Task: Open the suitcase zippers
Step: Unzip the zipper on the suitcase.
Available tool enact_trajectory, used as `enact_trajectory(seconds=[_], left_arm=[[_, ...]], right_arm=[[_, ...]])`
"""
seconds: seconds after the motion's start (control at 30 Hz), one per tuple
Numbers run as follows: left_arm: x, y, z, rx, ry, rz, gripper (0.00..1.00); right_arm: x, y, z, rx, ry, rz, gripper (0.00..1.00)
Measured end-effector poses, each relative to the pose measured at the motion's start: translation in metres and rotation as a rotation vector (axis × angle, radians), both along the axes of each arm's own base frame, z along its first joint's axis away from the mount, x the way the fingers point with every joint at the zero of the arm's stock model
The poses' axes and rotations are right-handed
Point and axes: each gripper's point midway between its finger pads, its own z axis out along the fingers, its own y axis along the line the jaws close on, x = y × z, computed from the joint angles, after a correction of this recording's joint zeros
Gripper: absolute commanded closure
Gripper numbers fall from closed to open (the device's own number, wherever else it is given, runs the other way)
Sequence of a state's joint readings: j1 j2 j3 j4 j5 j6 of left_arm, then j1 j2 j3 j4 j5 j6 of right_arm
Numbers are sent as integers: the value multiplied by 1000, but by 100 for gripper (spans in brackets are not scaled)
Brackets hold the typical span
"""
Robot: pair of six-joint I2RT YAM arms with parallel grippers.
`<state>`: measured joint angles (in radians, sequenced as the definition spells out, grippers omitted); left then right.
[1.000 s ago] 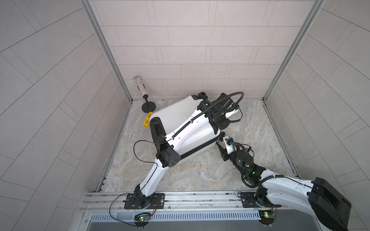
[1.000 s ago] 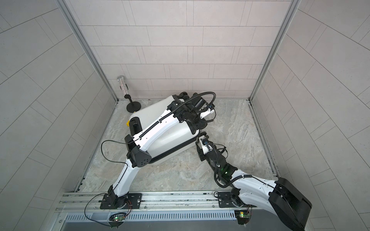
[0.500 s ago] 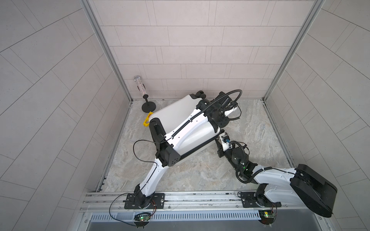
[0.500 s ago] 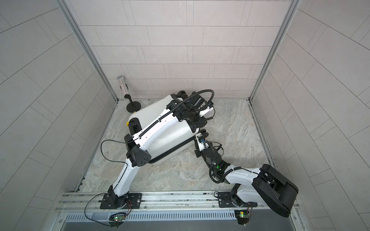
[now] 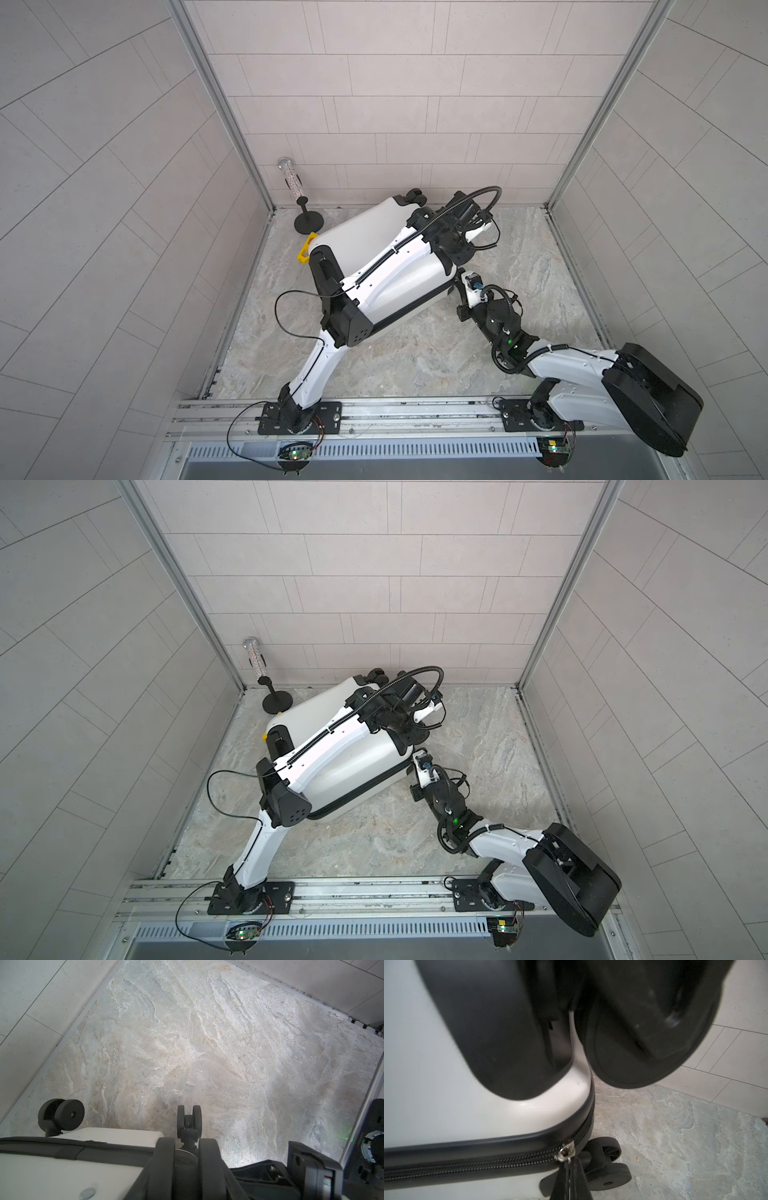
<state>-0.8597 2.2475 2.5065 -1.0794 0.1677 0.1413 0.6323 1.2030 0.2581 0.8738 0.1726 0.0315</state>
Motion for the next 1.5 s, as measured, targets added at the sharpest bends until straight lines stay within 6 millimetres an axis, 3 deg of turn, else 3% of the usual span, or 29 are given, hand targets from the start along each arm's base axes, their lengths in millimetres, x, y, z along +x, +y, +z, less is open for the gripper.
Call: enact_trajectory(seconds=[0.33, 0.63, 0.77, 1.0, 1.17, 1.33, 1.47, 1.5], left_arm=[[-22, 1, 6, -24, 37, -91, 98], [-47, 24, 32, -82, 14, -175, 99], [-67, 30, 39, -95, 24, -227, 99], [-116, 24, 20, -53, 112, -369, 99], [-149, 23, 7, -17, 143, -470, 99], [-183, 33, 9, -13, 158, -549, 99], [-176, 36, 6, -11, 99, -540, 99], [-173, 35, 4, -7, 86, -533, 99]], right_arm=[[16, -10, 8, 84, 51, 110, 100], [32, 9, 38, 194, 63, 348, 100], [41, 20, 45, 203, 79, 415, 100], [58, 24, 24, 198, 202, 410, 100], [83, 20, 7, 187, 308, 349, 100], [116, 9, -7, 205, 379, 277, 100], [128, 8, -17, 237, 431, 293, 100], [129, 8, -17, 246, 433, 300, 93]])
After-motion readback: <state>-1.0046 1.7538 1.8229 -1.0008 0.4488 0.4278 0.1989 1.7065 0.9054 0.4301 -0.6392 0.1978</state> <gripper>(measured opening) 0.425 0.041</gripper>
